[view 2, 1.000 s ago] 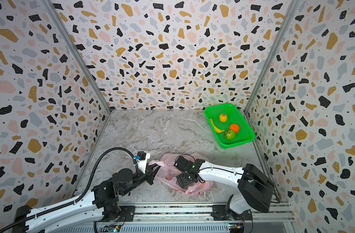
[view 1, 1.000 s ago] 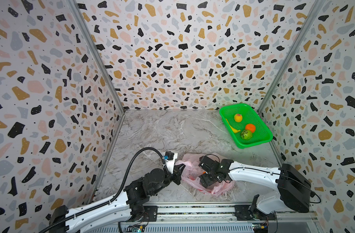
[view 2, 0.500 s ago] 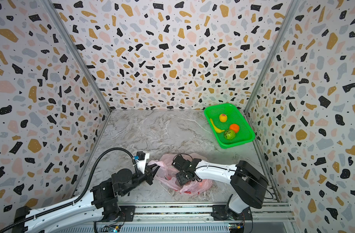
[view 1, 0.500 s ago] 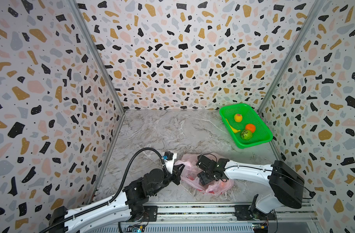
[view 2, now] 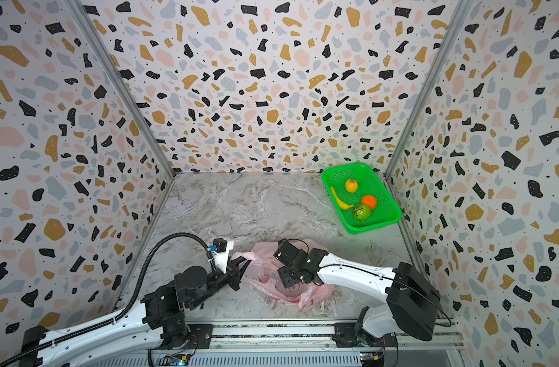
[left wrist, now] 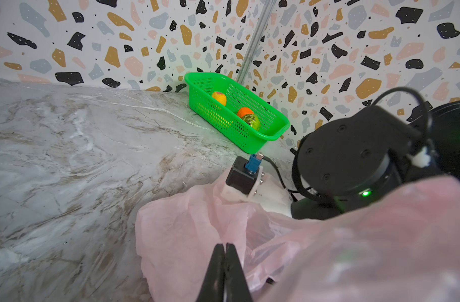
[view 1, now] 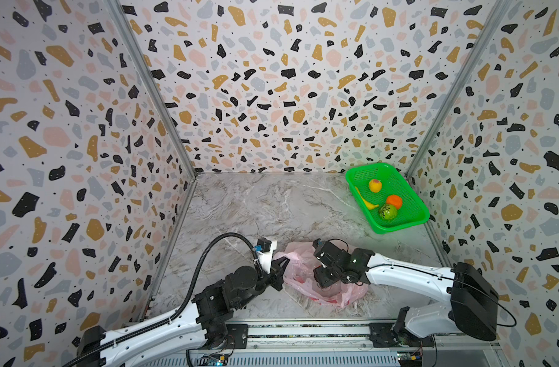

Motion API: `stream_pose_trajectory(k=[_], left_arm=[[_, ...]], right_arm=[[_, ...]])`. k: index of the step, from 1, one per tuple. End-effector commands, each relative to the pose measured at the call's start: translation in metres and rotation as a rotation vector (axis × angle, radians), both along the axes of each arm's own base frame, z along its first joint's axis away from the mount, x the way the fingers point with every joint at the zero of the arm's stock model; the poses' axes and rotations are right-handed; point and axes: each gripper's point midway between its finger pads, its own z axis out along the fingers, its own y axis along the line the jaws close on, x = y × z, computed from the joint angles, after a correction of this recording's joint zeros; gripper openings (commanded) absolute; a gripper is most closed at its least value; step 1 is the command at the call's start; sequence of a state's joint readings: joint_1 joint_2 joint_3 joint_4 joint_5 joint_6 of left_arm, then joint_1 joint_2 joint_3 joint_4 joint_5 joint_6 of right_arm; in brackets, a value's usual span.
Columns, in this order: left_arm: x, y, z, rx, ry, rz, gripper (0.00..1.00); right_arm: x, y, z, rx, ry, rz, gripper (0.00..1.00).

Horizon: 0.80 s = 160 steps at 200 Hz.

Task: Untie the knot of the plastic bag and take out the fruit
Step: Pick up the fruit from the plastic bag.

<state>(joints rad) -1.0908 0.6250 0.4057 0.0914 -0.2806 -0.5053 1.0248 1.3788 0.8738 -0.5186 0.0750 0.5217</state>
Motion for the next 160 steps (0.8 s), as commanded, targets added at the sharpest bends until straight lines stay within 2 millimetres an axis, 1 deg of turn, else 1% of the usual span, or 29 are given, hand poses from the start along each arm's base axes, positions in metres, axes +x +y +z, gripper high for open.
stream_pose_trajectory(k=[1, 26, 77, 96, 133, 160], left_arm=[[0.003, 0.006, 0.006, -0.011, -0.022, 0.034, 0.00], [0.005, 0.010, 0.005, -0.006, -0.023, 0.060, 0.00], [0.011, 0.021, 0.002, 0.003, -0.014, 0.127, 0.00], [0.014, 0.025, 0.000, 0.008, -0.007, 0.158, 0.00], [0.017, 0.029, -0.001, 0.017, -0.003, 0.189, 0.00], [0.018, 0.030, 0.000, 0.017, -0.004, 0.195, 0.00]], right_arm=[[-0.005, 0.007, 0.030, 0.066, 0.004, 0.030, 0.55], [-0.012, 0.008, 0.050, 0.114, 0.010, 0.058, 0.56], [-0.023, 0.001, 0.087, 0.151, 0.006, 0.093, 0.56], [-0.024, -0.003, 0.100, 0.168, -0.004, 0.096, 0.56], [-0.015, -0.012, 0.128, 0.211, -0.031, 0.081, 0.57], [-0.001, -0.020, 0.147, 0.236, -0.068, 0.061, 0.57]])
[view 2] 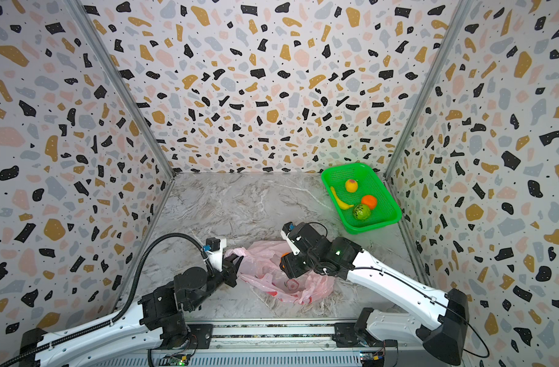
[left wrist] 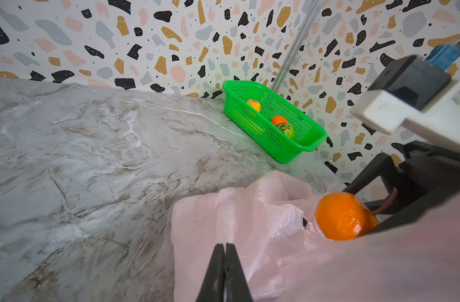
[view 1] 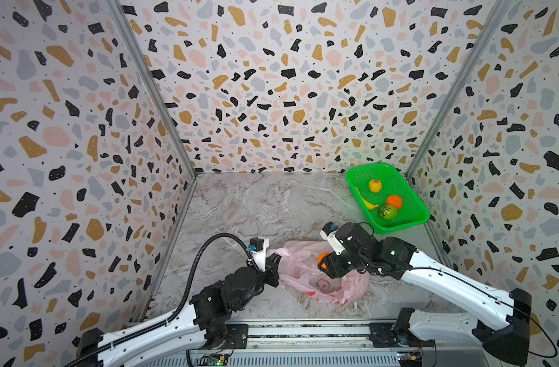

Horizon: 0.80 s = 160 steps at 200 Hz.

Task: Untie the knot of the plastic bag and take out the fruit
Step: Pick up the fruit from the plastic bag, then place the fruit in the basket.

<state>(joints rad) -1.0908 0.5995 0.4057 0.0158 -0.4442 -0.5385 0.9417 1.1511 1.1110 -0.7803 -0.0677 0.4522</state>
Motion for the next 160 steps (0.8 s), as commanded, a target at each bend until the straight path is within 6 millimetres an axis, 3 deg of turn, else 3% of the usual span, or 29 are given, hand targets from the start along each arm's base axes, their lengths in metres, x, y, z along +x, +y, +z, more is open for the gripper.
stream_pose_trajectory(k=[1, 34, 74, 117, 160], left_arm=[[0.003, 0.003, 0.008, -0.019, -0.015, 0.028, 0.00], [0.003, 0.003, 0.008, -0.015, -0.016, 0.029, 0.00], [0.003, 0.002, 0.007, -0.016, -0.015, 0.028, 0.00], [0.002, 0.003, 0.007, -0.012, -0.017, 0.025, 0.00], [0.002, 0.001, 0.008, -0.014, -0.018, 0.017, 0.00]], right_arm=[[0.005, -0.011, 0.024, 0.020, -0.032, 0.007, 0.57], [0.036, -0.029, 0.042, 0.032, -0.091, -0.073, 0.57], [0.112, -0.080, 0.062, 0.060, -0.212, -0.303, 0.58], [0.193, -0.144, 0.057, 0.026, -0.313, -0.507, 0.58], [0.275, -0.204, 0.038, 0.002, -0.362, -0.671, 0.57]])
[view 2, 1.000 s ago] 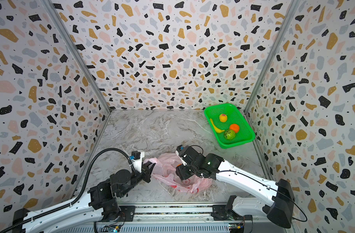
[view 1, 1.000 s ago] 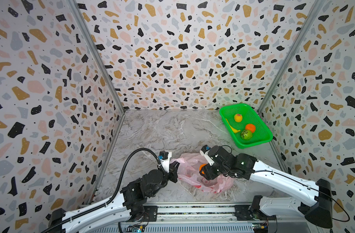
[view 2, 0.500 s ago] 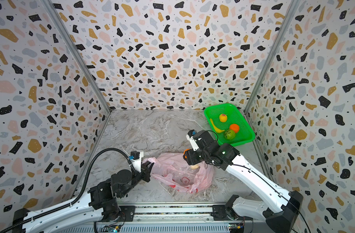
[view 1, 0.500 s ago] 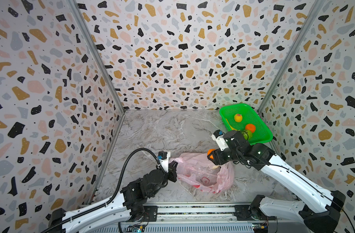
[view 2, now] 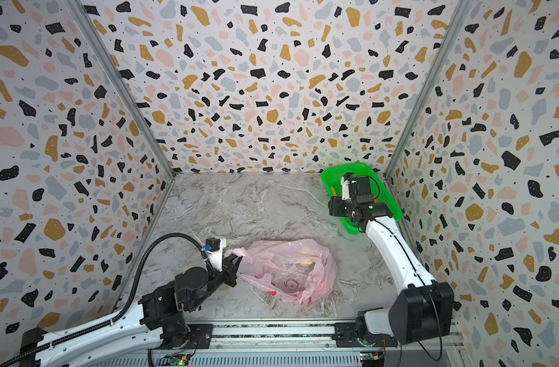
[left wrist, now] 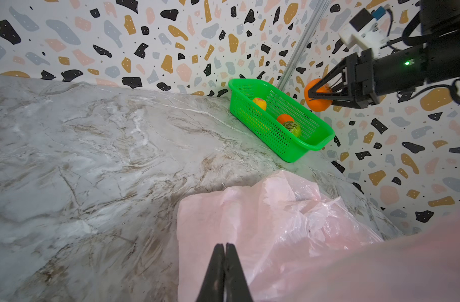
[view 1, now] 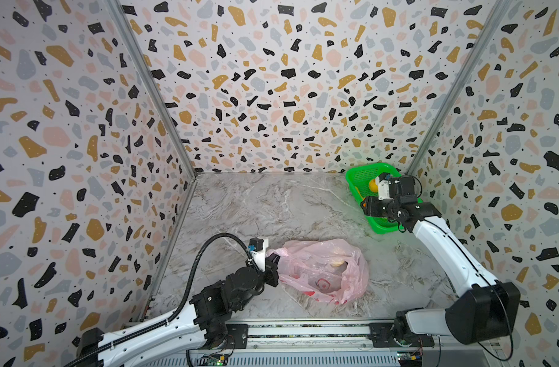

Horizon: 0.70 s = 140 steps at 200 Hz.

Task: Untie the knot of the plastic bag and take out the fruit
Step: Place the fruit in the basket.

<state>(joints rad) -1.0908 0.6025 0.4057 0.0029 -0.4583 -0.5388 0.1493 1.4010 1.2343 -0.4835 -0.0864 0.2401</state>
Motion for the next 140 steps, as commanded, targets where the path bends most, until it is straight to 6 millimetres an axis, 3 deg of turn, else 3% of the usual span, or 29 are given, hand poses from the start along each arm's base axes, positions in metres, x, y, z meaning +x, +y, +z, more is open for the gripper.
stream_pose_trajectory(k=[1, 31, 72, 118, 140], left_arm=[[0.001, -0.002, 0.012, -0.030, -0.023, 0.003, 0.00], [0.001, 0.000, 0.013, -0.028, -0.026, 0.012, 0.00], [0.002, 0.001, 0.013, -0.034, -0.025, 0.019, 0.00], [0.003, 0.002, 0.014, -0.031, -0.028, 0.024, 0.00], [0.002, 0.003, 0.015, -0.035, -0.030, 0.025, 0.00]], right_arm=[[0.049, -0.026, 0.021, -0.021, -0.128, -0.057, 0.57], [0.095, -0.053, -0.003, -0.018, -0.089, -0.105, 0.57], [0.143, -0.068, -0.049, -0.022, -0.002, -0.123, 0.58], [0.162, -0.068, -0.092, -0.038, 0.085, -0.115, 0.59], [0.161, -0.068, -0.108, -0.044, 0.125, -0.110, 0.68]])
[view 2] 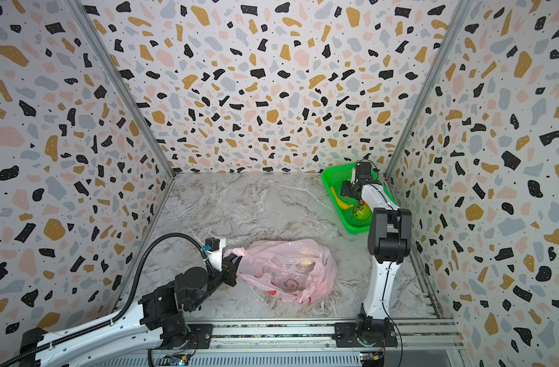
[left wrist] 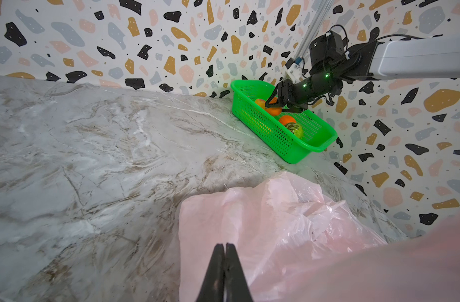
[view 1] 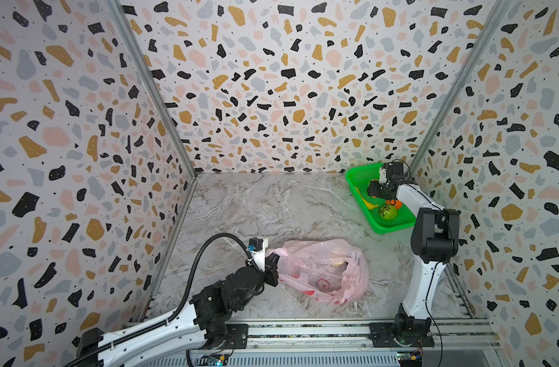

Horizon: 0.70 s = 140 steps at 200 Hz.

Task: Untie the knot of the plastic bag and take out the fruit
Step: Place the fruit in the basket.

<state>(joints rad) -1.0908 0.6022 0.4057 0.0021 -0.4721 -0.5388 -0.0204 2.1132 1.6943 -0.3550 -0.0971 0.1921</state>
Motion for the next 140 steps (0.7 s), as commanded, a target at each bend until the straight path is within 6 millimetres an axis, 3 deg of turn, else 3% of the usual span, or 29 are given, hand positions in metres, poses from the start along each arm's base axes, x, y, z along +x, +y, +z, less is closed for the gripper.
stream_pose_trajectory(k=[1, 32, 93, 140], left_arm=[[0.001, 0.001, 0.014, -0.036, -0.027, 0.011, 0.00], [0.001, 0.002, 0.015, -0.031, -0.031, 0.015, 0.00], [0.001, 0.002, 0.016, -0.042, -0.035, 0.016, 0.00], [0.001, 0.002, 0.018, -0.046, -0.042, 0.016, 0.00]], right_arm=[[-0.001, 0.002, 0.010, -0.009, 0.008, 0.019, 0.69], [-0.005, 0.007, 0.017, -0.029, -0.001, 0.033, 0.82], [-0.020, 0.020, 0.052, -0.048, -0.027, 0.062, 0.84], [-0.063, 0.045, 0.088, -0.014, -0.041, 0.128, 0.83]])
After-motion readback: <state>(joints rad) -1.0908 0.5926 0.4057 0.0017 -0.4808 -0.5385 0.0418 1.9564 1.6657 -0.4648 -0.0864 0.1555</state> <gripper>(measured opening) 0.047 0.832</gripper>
